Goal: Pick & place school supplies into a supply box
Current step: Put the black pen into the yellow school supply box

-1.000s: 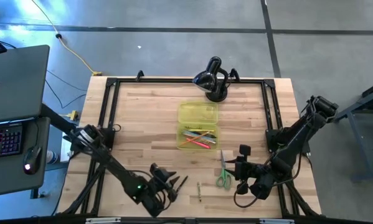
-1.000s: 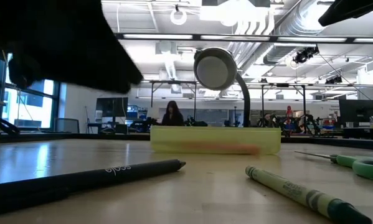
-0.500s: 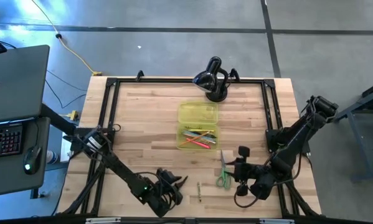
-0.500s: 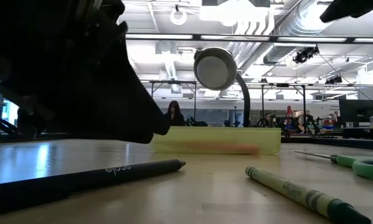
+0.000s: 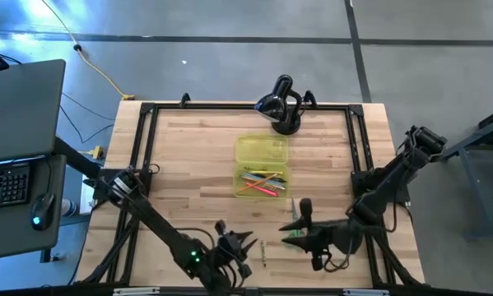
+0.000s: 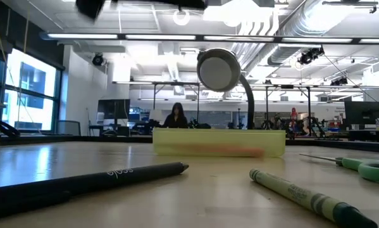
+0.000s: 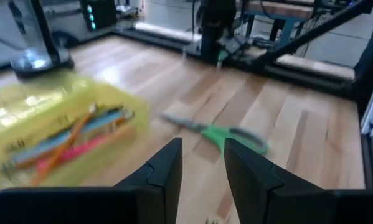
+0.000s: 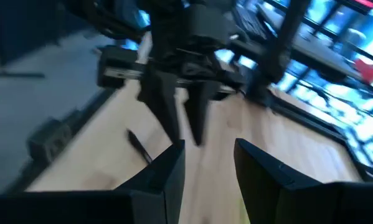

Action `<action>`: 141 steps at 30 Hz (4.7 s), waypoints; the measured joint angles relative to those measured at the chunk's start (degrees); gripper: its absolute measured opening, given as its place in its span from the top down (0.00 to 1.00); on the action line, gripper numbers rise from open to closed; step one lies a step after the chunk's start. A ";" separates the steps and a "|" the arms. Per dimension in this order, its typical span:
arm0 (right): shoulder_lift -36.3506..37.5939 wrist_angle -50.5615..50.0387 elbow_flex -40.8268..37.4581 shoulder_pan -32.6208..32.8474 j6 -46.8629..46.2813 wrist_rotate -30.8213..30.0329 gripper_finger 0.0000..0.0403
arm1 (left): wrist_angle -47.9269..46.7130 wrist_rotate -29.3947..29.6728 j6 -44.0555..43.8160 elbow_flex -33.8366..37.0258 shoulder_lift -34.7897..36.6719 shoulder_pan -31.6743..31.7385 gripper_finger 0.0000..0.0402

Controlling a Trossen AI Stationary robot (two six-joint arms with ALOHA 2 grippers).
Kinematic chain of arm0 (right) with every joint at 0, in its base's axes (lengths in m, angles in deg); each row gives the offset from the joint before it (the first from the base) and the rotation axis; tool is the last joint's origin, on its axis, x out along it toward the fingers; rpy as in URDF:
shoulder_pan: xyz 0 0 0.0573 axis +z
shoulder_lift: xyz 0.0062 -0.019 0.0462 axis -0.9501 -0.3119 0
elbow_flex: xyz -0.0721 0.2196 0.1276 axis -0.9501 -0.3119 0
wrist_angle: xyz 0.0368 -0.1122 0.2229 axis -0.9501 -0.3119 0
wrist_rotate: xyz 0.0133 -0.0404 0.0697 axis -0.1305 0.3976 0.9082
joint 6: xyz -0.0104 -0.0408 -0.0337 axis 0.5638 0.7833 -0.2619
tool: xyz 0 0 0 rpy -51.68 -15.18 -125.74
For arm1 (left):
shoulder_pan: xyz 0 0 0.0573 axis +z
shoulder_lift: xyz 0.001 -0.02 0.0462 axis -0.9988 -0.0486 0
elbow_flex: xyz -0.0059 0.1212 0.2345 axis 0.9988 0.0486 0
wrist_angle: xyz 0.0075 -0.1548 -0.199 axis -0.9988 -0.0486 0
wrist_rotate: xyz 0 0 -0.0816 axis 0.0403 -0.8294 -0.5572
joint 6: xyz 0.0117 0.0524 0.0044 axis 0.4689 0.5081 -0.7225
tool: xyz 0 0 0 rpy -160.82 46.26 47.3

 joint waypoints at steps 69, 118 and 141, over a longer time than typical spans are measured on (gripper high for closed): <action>0.00 -11.78 0.00 -4.36 -4.86 7.03 0.71 | -32.48 -19.81 -47.40 -7.70 -13.17 -1.33 0.62; 0.00 -9.45 0.00 -5.18 -3.74 16.15 0.71 | -29.83 -21.12 -50.17 -5.66 -12.98 -0.03 0.62; 0.00 -9.51 0.00 -5.79 -3.32 16.24 0.71 | -24.60 -19.83 -52.37 -5.56 -13.10 0.71 0.62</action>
